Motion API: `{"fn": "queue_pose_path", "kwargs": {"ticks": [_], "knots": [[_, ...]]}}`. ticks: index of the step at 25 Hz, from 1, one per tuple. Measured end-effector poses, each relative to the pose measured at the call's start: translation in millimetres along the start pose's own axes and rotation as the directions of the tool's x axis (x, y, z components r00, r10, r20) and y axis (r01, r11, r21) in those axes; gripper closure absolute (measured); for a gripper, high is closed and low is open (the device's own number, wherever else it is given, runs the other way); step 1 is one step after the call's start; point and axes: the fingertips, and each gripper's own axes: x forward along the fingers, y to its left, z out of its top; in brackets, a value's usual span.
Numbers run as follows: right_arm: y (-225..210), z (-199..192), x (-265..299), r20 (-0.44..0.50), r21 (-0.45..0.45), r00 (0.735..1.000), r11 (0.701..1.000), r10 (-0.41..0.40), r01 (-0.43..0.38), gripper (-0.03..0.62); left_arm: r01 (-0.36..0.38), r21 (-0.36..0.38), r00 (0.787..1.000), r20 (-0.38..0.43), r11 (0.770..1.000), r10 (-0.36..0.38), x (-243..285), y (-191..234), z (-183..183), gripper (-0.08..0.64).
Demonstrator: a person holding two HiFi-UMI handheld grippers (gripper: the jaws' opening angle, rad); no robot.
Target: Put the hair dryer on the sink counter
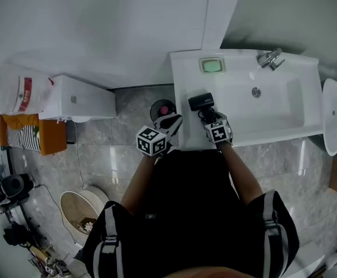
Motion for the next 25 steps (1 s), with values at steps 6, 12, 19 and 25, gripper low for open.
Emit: {"fn": "queue_pose_path", "kwargs": {"ticks": [6, 12, 19, 25], "knots": [[-3, 1, -8, 0.048, -0.019, 0.999, 1.0, -0.004, 0.005, 0.231, -0.013, -0.001, 1.0, 0.008, 1.0, 0.013, 1, -14, -3, 0.54], [-6, 5, -28, 0.085, -0.021, 0.996, 1.0, -0.008, 0.01, 0.23, -0.024, 0.003, 1.0, 0.018, 1.0, 0.024, -1, -25, -5, 0.54], [-5, 2, -67, 0.179, -0.06, 0.978, 0.993, 0.109, -0.1, 0.249, -0.031, 0.015, 0.999, 0.022, 0.999, 0.031, 7, -44, -11, 0.54], [-5, -1, -116, 0.283, -0.111, 0.948, 0.987, 0.146, -0.118, 0.515, -0.036, 0.02, 0.999, 0.028, 0.999, 0.036, 8, -68, -20, 0.54]]}}
